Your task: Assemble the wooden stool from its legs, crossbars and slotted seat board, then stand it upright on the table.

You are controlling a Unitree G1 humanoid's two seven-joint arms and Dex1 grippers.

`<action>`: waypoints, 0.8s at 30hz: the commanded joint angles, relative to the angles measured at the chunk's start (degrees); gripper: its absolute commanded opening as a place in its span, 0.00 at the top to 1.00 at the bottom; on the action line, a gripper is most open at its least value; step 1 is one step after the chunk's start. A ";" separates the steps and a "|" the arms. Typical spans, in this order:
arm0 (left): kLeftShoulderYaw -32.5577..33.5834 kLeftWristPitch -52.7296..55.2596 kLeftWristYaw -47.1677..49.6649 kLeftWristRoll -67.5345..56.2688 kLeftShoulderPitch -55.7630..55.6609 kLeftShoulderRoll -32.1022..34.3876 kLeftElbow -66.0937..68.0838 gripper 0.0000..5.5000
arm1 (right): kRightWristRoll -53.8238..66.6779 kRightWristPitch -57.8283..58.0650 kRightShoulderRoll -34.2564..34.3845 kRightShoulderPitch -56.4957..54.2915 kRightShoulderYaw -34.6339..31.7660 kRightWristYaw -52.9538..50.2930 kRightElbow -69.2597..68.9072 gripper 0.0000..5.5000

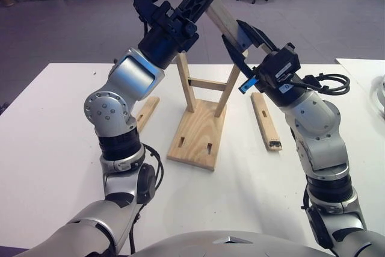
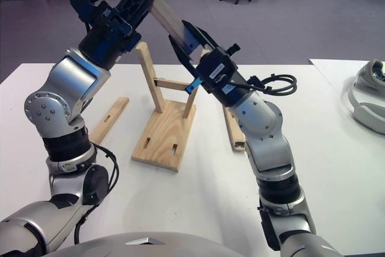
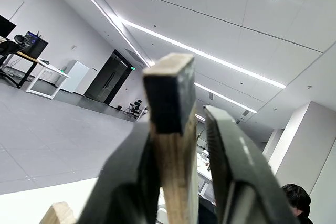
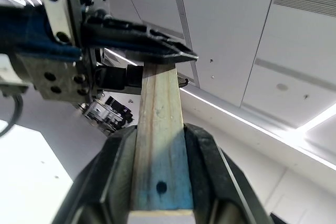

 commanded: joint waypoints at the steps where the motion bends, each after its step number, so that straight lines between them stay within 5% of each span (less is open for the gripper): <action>1: -0.86 -0.37 -1.13 0.25 0.84 1.82 0.61 0.90 | 2.72 2.27 0.11 0.52 -0.76 1.07 -2.07 0.76; 3: -1.07 -0.64 -1.98 0.91 1.42 2.51 0.91 0.91 | 3.75 3.42 -0.19 0.77 -0.41 1.72 -2.59 0.76; 6: -0.97 -1.74 -3.26 2.53 2.47 3.92 0.80 0.93 | 3.89 4.87 -0.51 1.77 0.56 2.21 -2.77 0.61; 11: -0.20 -9.39 -14.20 21.70 14.06 16.88 4.39 0.93 | 3.03 5.23 -0.73 9.87 -2.53 0.31 0.21 0.46; 16: -0.30 -25.28 -23.67 39.43 24.51 19.88 22.73 0.93 | -1.05 -1.30 -0.64 19.82 -7.57 -3.81 15.68 0.46; 24: 1.36 -35.39 -30.27 45.99 23.91 18.44 38.67 0.93 | -6.17 -10.09 -0.84 20.55 -9.02 -7.58 35.97 0.46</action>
